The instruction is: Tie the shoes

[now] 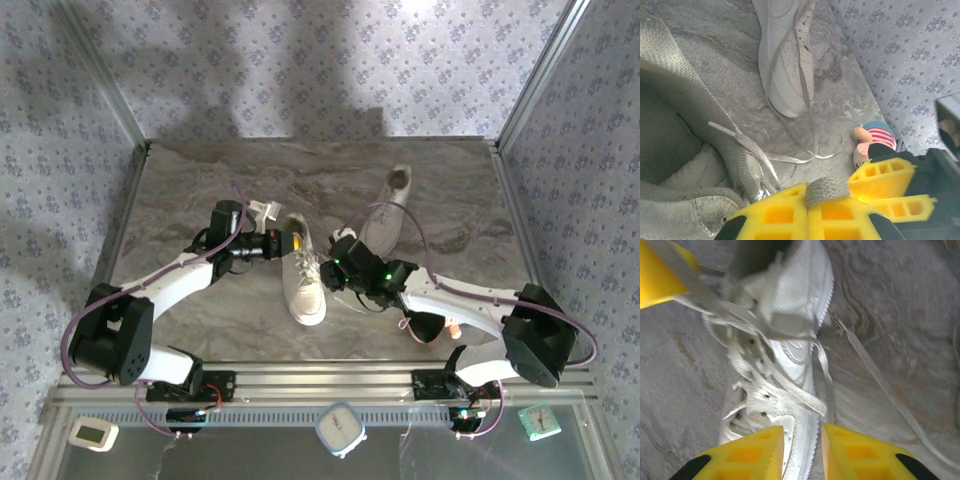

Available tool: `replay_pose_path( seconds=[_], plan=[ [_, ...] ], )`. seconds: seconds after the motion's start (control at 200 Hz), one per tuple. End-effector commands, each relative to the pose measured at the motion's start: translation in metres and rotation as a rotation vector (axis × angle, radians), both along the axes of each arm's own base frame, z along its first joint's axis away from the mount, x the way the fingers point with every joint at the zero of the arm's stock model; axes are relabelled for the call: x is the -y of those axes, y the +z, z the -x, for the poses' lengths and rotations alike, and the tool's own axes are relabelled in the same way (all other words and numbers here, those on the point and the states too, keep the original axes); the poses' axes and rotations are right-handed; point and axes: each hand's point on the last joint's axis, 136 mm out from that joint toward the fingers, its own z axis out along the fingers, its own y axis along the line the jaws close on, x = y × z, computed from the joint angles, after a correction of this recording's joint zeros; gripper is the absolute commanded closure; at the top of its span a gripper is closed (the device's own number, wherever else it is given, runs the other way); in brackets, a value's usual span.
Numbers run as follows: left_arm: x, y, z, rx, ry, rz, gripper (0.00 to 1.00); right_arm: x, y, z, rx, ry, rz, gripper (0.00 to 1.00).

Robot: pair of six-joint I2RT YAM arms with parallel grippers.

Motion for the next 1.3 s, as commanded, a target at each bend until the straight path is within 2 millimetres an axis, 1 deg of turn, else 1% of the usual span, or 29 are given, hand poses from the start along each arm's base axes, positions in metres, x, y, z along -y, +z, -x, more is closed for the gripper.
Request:
replay_pose_path(
  seconds=[0.0, 0.075, 0.125, 0.26, 0.34, 0.46, 0.67, 0.889, 1.054, 1.174, 1.294],
  plan=[
    [-0.002, 0.008, -0.003, 0.025, 0.021, -0.001, 1.0, -0.02, 0.019, -0.002, 0.076, 0.147, 0.003, 0.75],
    [-0.004, 0.007, -0.007, 0.018, 0.041, -0.011, 1.0, -0.035, 0.015, 0.003, 0.071, 0.252, -0.003, 0.75],
    [-0.005, 0.005, -0.009, 0.01, 0.05, -0.016, 1.0, -0.042, 0.012, 0.002, 0.06, 0.292, -0.009, 0.75],
    [-0.004, 0.003, -0.01, 0.002, 0.055, -0.015, 1.0, -0.051, 0.002, -0.007, 0.025, 0.316, -0.026, 0.73],
    [-0.004, 0.003, -0.01, 0.002, 0.055, -0.014, 1.0, -0.051, -0.002, -0.013, 0.012, 0.31, -0.023, 0.72],
    [-0.004, 0.004, -0.01, 0.004, 0.052, -0.012, 1.0, -0.051, -0.006, -0.018, 0.015, 0.302, -0.001, 0.65],
    [-0.004, 0.002, -0.009, 0.001, 0.048, -0.012, 1.0, -0.051, -0.011, -0.023, 0.004, 0.299, -0.008, 0.64],
    [-0.002, 0.003, -0.01, 0.002, 0.042, -0.006, 1.0, -0.052, -0.017, -0.03, -0.006, 0.295, 0.0, 0.67],
    [-0.002, 0.001, -0.009, -0.002, 0.038, -0.009, 1.0, -0.053, -0.022, -0.03, -0.019, 0.3, 0.008, 0.7],
    [-0.002, 0.002, -0.009, 0.001, 0.037, -0.008, 1.0, -0.053, -0.022, -0.028, -0.022, 0.305, 0.005, 0.78],
    [-0.002, 0.002, -0.009, 0.003, 0.037, -0.009, 1.0, -0.053, -0.017, -0.027, -0.013, 0.308, -0.01, 0.86]
  ],
)
